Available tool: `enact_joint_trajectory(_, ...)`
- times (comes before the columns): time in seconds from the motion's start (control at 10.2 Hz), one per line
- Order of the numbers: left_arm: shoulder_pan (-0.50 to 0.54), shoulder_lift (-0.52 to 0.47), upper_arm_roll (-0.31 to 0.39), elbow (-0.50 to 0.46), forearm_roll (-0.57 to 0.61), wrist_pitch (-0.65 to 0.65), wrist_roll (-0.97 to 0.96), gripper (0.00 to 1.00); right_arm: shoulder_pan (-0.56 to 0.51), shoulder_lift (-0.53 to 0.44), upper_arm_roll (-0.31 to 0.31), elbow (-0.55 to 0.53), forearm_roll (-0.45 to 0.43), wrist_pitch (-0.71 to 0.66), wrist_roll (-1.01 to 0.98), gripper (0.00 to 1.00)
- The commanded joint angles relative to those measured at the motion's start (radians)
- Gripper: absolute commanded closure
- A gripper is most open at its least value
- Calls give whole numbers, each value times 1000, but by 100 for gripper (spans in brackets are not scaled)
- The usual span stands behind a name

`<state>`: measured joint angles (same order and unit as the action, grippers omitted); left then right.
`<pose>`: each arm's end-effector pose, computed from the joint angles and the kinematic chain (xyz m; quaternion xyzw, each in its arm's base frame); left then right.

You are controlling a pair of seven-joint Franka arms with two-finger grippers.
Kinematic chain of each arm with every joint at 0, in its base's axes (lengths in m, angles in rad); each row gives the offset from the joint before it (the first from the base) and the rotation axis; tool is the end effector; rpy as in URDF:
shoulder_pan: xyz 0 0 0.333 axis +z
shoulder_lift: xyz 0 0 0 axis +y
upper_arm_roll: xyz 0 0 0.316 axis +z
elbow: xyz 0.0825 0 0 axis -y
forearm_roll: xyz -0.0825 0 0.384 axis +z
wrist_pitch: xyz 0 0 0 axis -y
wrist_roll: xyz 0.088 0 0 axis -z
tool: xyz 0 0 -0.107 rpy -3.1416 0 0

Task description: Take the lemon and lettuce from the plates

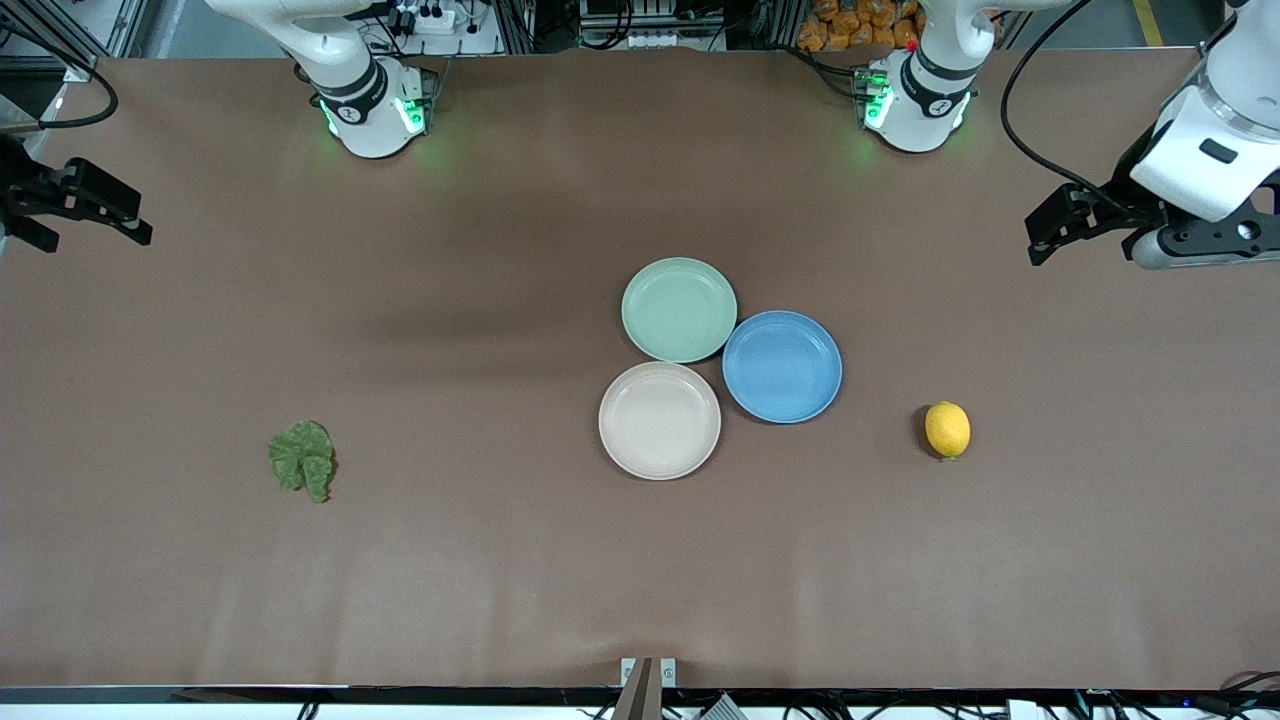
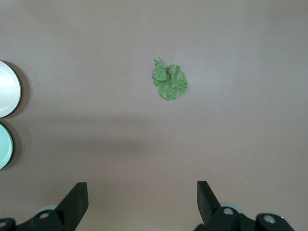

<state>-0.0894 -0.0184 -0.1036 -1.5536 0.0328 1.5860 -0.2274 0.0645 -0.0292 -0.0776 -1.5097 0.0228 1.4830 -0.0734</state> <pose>0.5412 -0.1028 0.6442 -0.9994 -0.0173 -0.0284 0.0117 0.5365 -0.0051 0.6613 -0.9994 -0.0312 -0.0017 0.0124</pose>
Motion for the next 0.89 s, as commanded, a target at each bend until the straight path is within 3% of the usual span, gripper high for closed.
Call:
enact_joint_trajectory(0.0, 7, 15, -1, 61, -36, -37, 23, 0, -12, -12, 9, -17, -10, 16, -11, 0)
enact_joint_trajectory(0.59, 14, 8, -2, 82, -44, -80, 102, 0, -29, -12, 6, -14, -4, 16, -13, 0)
enact_joint_trajectory(0.79, 14, 8, -1, 82, -39, -80, 102, 0, -32, -12, -22, -11, -1, 4, -8, 0)
